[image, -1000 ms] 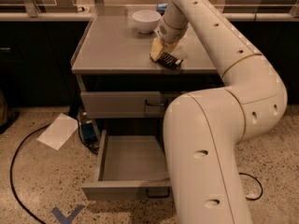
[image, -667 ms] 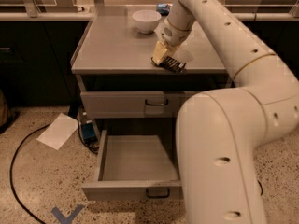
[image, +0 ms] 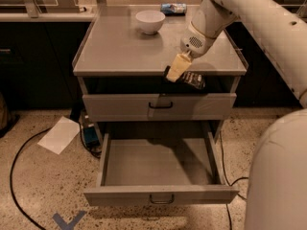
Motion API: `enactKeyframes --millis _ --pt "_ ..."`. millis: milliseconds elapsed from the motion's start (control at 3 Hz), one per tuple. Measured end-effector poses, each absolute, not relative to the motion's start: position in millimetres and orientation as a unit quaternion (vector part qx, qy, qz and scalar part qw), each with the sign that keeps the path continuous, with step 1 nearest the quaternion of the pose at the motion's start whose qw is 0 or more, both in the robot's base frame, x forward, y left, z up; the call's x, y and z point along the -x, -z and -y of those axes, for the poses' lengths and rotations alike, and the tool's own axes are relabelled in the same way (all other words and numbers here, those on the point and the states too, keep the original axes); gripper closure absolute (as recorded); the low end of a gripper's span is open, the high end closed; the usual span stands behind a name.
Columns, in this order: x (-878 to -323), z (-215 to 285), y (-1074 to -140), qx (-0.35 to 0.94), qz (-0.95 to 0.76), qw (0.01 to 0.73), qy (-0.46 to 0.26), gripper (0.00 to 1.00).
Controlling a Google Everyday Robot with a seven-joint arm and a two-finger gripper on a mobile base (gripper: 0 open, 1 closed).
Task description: Place rxbar chocolate into middle drawer
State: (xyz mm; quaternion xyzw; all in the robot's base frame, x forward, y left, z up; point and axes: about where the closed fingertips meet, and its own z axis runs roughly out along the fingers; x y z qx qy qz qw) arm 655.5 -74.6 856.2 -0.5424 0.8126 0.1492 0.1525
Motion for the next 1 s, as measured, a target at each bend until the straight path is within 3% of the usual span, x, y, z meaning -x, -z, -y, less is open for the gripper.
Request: enactKeyframes --millis 1000 --pt "-644.8 67.1 -844.4 0.556 -0.795 0.178 -0.163 1.0"
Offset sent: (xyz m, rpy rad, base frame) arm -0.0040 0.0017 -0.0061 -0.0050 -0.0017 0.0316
